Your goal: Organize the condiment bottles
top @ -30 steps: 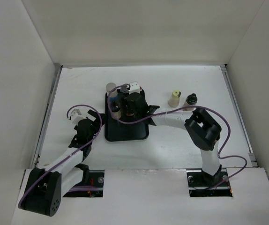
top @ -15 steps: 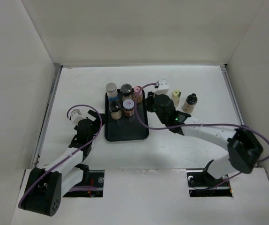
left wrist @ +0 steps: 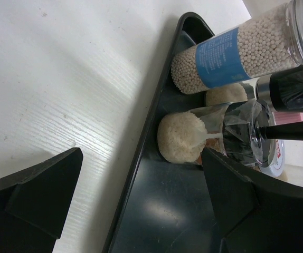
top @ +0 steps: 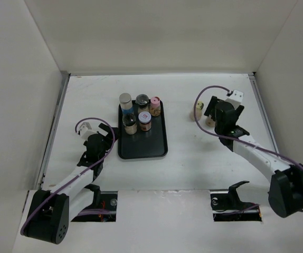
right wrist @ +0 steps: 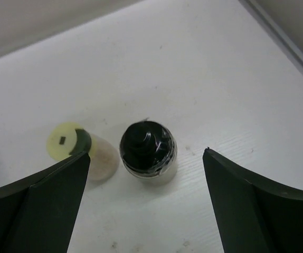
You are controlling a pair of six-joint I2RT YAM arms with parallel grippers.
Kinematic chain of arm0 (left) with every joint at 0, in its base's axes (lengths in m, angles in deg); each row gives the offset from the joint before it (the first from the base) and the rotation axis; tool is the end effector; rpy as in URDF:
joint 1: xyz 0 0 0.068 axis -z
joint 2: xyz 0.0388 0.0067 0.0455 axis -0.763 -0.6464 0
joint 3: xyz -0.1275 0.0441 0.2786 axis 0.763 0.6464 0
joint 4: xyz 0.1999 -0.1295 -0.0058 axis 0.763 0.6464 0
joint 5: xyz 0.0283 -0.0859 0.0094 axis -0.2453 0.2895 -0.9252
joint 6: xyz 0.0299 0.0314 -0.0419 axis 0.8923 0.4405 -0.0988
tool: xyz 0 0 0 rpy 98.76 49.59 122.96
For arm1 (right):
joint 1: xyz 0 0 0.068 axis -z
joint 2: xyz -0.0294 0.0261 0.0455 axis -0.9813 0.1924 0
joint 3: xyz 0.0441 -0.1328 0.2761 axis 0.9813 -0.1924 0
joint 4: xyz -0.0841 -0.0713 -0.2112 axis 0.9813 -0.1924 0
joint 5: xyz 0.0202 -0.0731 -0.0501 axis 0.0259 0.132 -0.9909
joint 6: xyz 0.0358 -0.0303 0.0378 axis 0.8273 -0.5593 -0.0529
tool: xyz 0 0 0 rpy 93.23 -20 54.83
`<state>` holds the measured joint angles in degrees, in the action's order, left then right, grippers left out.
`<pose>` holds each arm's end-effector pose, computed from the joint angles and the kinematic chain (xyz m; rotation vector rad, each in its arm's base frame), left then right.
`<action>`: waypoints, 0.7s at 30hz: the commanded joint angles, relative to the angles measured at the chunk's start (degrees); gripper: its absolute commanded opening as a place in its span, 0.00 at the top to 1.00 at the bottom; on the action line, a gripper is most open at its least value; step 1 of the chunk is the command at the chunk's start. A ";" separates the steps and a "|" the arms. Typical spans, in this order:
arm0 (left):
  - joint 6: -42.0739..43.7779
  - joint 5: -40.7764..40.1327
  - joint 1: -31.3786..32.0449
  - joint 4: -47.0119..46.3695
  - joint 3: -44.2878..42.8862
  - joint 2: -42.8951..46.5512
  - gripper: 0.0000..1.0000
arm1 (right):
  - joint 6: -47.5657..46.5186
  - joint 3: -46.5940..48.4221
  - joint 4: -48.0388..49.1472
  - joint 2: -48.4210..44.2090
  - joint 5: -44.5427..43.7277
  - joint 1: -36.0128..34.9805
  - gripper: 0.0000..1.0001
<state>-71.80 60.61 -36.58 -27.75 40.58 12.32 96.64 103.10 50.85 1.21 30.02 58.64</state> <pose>0.1518 -0.0241 0.2024 -0.8372 1.8072 -0.5142 0.2267 0.0552 0.3147 0.4108 1.7972 -0.1300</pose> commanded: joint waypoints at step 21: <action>0.41 0.68 0.08 -3.14 -0.55 -0.13 0.00 | 2.33 6.49 8.12 18.65 10.89 6.78 0.23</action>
<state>-71.80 60.72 -36.56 -27.86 40.58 11.55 98.22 106.79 53.56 19.40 39.84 65.35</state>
